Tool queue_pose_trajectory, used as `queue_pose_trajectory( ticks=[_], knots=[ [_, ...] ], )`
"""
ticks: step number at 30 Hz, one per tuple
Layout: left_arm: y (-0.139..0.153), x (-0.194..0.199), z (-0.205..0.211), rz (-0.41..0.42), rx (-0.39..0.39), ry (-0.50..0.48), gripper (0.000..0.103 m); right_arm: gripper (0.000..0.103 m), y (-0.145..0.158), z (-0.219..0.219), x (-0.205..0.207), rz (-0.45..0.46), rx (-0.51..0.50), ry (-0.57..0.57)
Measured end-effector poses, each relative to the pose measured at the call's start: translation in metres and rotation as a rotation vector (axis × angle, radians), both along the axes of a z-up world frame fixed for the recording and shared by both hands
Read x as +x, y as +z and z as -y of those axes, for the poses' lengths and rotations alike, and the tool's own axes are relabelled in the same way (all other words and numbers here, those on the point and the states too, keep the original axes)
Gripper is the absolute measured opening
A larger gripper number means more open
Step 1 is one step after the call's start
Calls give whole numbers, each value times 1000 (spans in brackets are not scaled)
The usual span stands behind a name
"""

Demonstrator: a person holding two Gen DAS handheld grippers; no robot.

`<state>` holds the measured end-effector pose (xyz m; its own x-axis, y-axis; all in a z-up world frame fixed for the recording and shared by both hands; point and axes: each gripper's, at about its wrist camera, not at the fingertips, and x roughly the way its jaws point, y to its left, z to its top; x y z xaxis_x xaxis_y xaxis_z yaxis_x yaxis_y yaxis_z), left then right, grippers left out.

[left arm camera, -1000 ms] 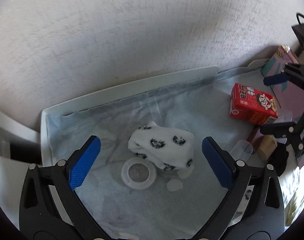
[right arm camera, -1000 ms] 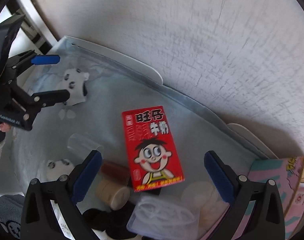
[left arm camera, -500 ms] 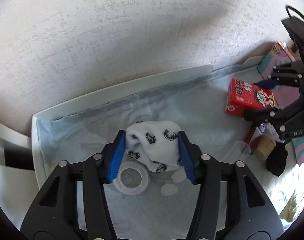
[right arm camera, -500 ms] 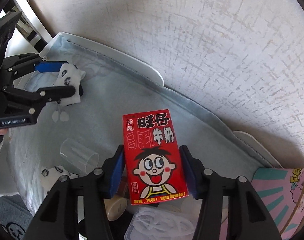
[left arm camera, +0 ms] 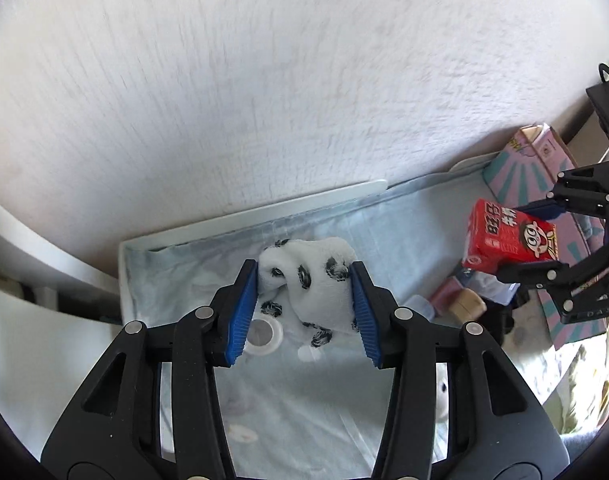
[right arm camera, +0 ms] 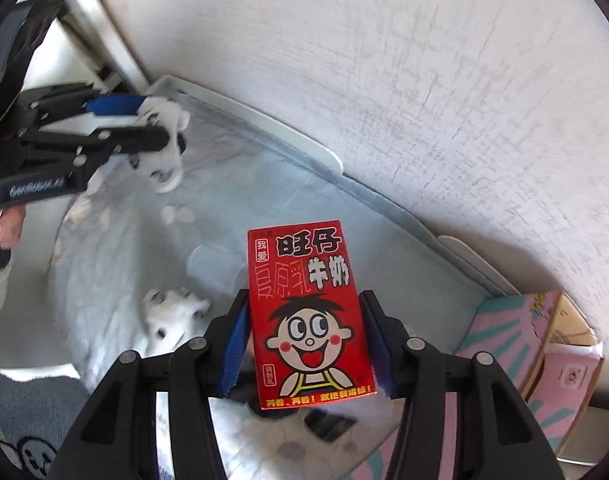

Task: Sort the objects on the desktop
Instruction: 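Carry the white slipper and red carton into the cardboard box and release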

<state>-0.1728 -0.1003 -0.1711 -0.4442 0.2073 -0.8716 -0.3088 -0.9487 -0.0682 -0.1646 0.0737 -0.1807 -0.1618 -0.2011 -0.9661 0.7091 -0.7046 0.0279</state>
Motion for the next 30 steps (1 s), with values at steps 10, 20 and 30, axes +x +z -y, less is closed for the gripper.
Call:
queue_pose_trajectory(
  ticks=[10,20,30],
  knots=[
    [56,16,-36,-86,3,-25,42,49,48,-51,13,-35,-29,4],
    [90,28,-110,-118,56,-103,42,49,85,-118,21,-51,-81,-41],
    [104,33,-194,-132,65,-204,42,49,89,-176,31,-70,-73,-82]
  ],
)
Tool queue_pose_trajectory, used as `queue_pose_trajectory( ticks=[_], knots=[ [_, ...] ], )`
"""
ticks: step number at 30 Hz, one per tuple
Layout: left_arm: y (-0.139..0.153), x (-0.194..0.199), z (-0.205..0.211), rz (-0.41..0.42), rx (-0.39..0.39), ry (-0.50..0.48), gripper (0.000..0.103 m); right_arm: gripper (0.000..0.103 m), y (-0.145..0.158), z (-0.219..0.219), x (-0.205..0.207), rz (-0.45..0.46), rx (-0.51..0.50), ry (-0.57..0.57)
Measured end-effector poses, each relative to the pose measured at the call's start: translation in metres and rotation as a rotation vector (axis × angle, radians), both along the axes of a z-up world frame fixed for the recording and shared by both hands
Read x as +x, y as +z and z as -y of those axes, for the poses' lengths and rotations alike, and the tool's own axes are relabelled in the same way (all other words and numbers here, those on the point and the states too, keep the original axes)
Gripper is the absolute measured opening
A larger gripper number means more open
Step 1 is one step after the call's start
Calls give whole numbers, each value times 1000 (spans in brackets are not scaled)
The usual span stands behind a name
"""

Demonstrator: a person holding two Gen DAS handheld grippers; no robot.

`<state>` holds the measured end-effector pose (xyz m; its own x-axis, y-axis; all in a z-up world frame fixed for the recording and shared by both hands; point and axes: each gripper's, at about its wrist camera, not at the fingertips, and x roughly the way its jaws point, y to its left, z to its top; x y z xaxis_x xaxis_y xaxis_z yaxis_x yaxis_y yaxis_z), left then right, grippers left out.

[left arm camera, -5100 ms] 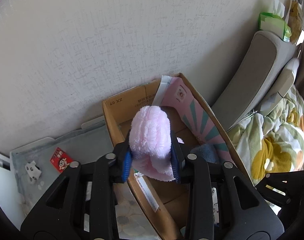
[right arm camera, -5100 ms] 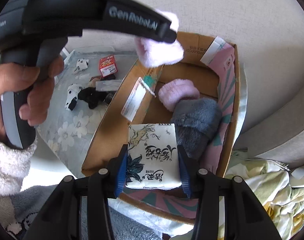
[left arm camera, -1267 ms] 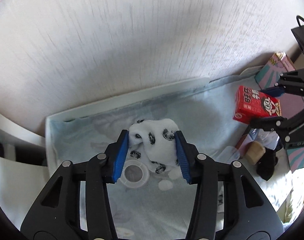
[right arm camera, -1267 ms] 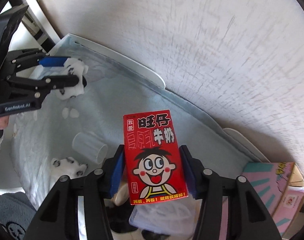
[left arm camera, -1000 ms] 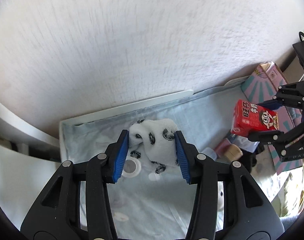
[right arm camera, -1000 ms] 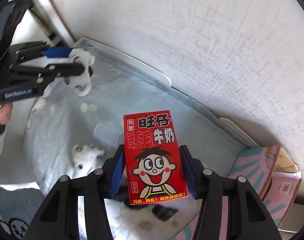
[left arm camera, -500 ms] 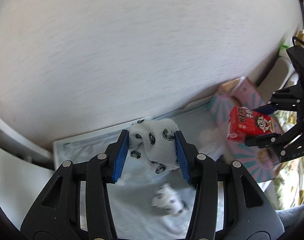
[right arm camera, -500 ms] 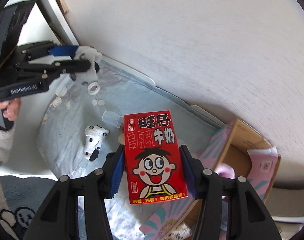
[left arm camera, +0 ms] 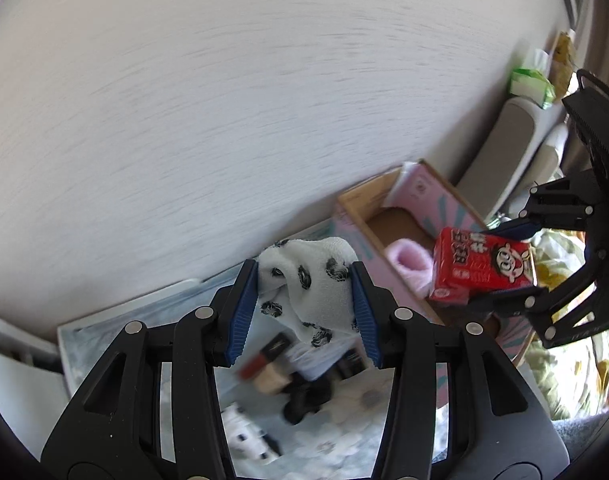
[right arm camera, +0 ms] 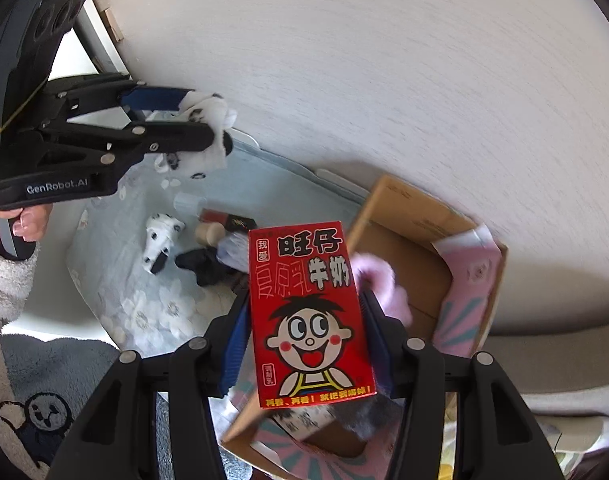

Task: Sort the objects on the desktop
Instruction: 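Carry the white slipper and red carton into the cardboard box and release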

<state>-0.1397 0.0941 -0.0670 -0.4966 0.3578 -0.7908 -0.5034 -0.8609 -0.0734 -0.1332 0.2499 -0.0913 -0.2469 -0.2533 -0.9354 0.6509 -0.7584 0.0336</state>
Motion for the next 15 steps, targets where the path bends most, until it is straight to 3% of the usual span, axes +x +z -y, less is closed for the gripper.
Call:
queue_pose_trajectory(
  ticks=[4,15],
  knots=[
    [5,3,-26,1,-6,-40,42,49,-6,-23,8,0,11,-18],
    [-23,-6,-113,38,-24,-120,42,49,-36,-68,24,55,5,-49]
  ],
)
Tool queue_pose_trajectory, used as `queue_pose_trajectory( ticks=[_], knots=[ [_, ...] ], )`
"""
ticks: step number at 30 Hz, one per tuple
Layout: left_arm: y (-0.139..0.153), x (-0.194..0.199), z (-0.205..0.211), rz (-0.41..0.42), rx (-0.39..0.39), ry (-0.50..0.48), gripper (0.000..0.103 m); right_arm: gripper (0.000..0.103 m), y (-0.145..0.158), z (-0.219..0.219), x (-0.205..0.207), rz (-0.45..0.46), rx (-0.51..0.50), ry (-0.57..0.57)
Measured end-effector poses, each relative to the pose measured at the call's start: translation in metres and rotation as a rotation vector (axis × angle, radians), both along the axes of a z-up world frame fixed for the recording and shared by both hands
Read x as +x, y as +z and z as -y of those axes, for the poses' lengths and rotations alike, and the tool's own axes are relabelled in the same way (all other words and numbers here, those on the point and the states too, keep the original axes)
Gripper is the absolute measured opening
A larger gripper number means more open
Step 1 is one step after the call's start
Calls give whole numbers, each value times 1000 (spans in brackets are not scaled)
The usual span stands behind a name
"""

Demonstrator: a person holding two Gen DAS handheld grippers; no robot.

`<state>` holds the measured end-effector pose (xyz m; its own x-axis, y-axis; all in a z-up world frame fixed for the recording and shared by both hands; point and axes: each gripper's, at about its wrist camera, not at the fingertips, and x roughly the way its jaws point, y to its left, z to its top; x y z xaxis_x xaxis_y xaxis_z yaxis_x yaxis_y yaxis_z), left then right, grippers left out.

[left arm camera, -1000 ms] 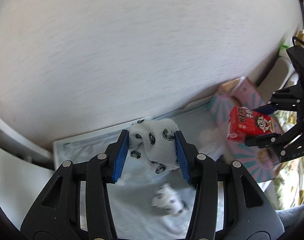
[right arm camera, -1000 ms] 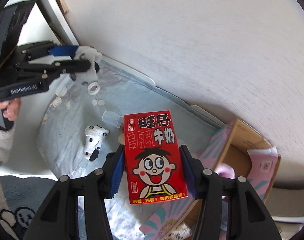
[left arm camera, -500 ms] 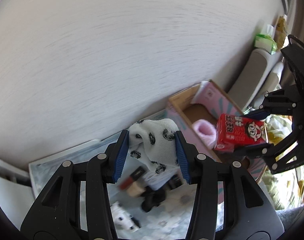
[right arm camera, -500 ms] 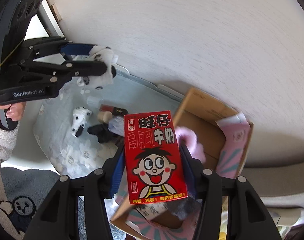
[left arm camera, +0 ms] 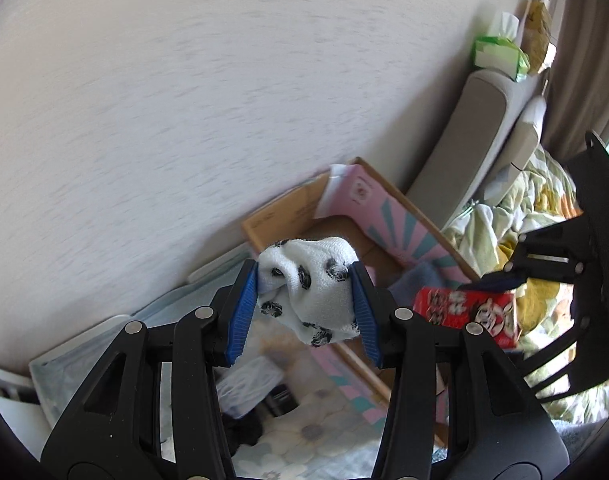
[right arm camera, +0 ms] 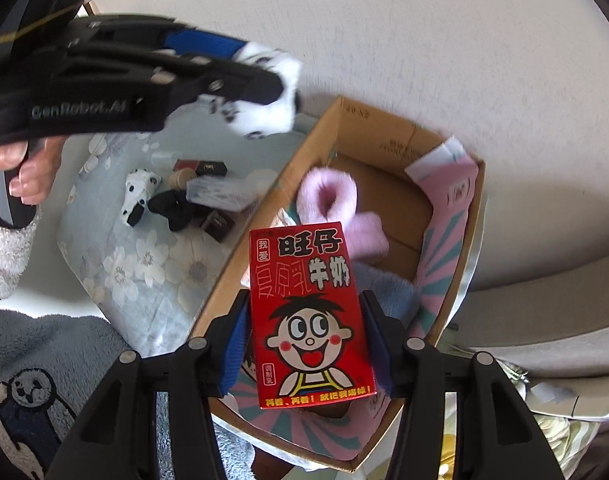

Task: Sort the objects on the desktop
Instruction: 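Carry the white slipper and red carton into the cardboard box and release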

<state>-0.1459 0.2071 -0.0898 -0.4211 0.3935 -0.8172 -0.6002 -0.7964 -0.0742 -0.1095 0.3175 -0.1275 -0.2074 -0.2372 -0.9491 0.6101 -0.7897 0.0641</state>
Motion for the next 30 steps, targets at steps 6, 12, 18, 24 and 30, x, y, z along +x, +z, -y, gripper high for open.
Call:
queue_pose_trajectory(
  ticks=[6,12,18,24,30],
  knots=[
    [-8,-2,-32,11,-26,-26,42,49,-11,-12,1,31,-29,-5],
    [-22,-3,-51,34,-58,-29,42,49,-23,-20,4,49,-22,9],
    [-25,0,-58,23,-61,-51,49,49,-25,-25,4,44,-32,15],
    [-17,1,-55,7,0,-38,103,85,-24,-24,8,53,-94,22],
    [-17,1,-54,-16,-53,-31,103,90,-24,-26,17,-19,-59,14]
  ],
)
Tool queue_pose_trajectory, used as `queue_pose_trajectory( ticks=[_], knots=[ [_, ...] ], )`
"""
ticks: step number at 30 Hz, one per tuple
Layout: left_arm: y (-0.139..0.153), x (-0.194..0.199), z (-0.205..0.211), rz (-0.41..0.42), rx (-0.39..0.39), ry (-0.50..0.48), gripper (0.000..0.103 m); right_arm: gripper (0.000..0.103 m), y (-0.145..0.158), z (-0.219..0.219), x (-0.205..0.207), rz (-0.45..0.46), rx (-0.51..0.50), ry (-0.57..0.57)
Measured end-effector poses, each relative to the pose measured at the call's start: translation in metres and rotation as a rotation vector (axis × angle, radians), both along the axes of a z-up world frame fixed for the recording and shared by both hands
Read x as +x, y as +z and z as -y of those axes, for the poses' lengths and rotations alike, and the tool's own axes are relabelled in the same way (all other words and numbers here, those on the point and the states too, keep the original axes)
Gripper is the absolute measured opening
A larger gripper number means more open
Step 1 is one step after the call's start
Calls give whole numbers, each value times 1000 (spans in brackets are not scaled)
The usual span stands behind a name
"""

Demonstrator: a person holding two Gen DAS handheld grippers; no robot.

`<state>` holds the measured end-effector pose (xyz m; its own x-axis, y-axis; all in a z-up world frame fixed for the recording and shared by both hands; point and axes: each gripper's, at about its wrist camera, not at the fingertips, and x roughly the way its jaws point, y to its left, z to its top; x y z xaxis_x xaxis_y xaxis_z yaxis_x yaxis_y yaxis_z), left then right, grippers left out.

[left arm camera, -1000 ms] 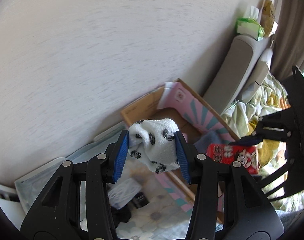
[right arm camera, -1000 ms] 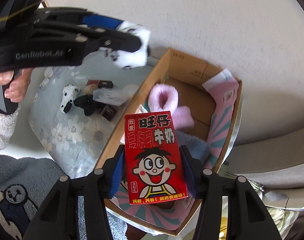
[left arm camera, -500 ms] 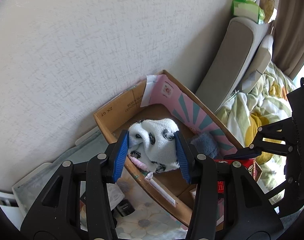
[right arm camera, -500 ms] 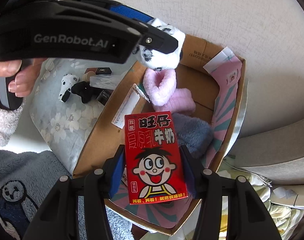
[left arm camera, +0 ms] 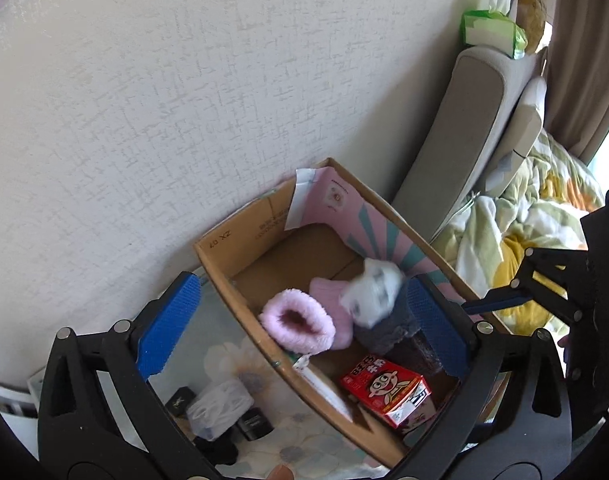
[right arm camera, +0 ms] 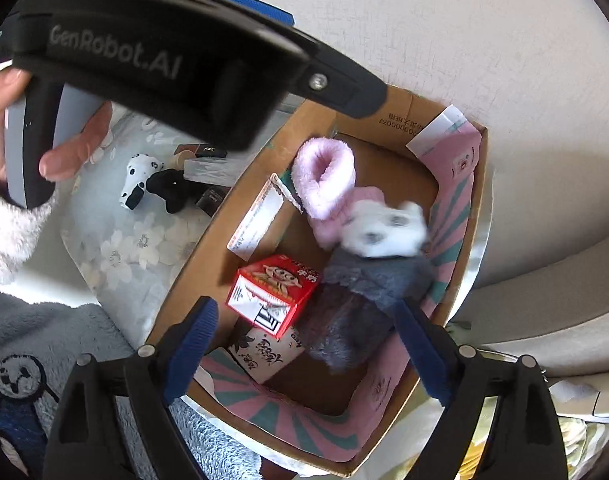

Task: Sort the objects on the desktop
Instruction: 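Carry the white slipper and red carton into the cardboard box and release, then move both tools back over the tray toward the white slipper and clear box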

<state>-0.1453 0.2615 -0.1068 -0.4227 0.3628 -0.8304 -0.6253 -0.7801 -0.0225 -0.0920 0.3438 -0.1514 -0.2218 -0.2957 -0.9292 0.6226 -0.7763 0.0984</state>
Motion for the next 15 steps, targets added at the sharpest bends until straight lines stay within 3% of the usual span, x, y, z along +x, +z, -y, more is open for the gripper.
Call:
queue_pose_trajectory(
  ticks=[4,15],
  knots=[
    [2,2,5,-2,1,-3,103,96,-1,-1,3,-20,11,-19],
    [27,6,47,-11,46,34,103,96,22,-10,1,-20,-13,-116]
  ],
)
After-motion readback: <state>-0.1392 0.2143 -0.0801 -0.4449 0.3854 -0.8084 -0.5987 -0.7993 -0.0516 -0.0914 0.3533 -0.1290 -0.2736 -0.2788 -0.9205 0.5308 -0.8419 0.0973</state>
